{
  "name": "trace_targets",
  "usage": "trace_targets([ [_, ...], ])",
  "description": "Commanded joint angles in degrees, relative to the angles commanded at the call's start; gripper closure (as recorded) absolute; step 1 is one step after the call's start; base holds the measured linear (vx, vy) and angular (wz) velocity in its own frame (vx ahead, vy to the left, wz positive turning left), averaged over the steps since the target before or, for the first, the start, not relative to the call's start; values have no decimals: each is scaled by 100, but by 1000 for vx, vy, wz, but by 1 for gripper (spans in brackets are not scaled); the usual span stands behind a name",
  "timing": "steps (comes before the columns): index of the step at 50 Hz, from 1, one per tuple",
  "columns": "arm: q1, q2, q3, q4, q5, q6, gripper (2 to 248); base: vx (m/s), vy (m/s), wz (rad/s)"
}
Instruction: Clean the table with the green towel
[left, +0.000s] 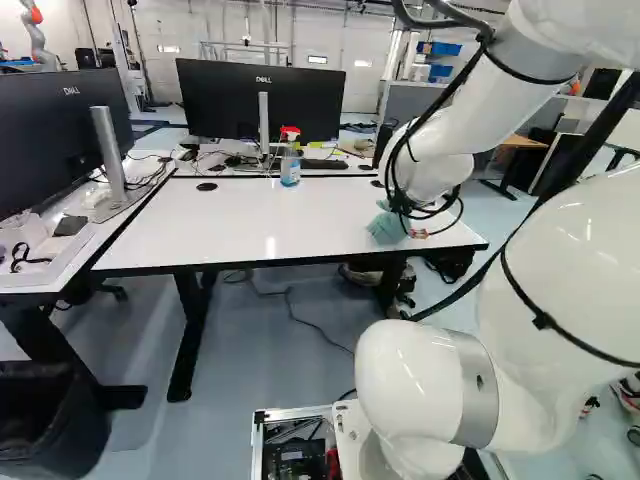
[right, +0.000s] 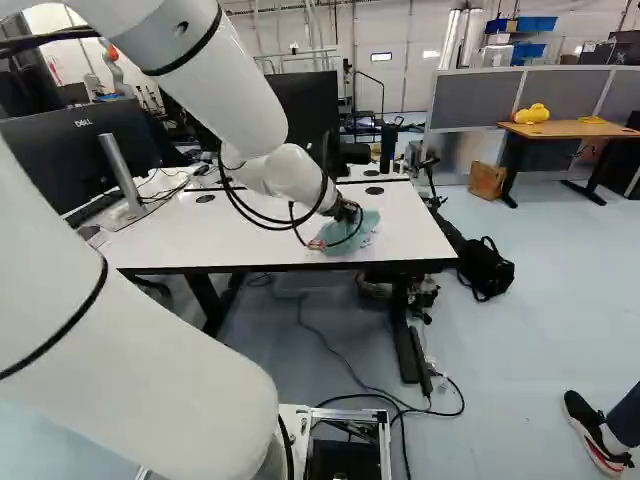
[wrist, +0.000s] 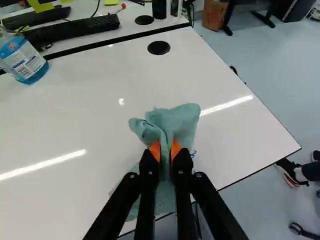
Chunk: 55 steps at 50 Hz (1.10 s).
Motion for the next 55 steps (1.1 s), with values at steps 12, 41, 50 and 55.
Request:
trace_targets([
  [12,-81,21,19,0,0,0,206,0,0,0],
  [41,-81,21,19,0,-212,0,206,0,0,0],
  [50,-81,21,19,0,-353,0,206,0,0,0],
  [55,-81,21,19,0,-432,0,206,0,0,0],
])
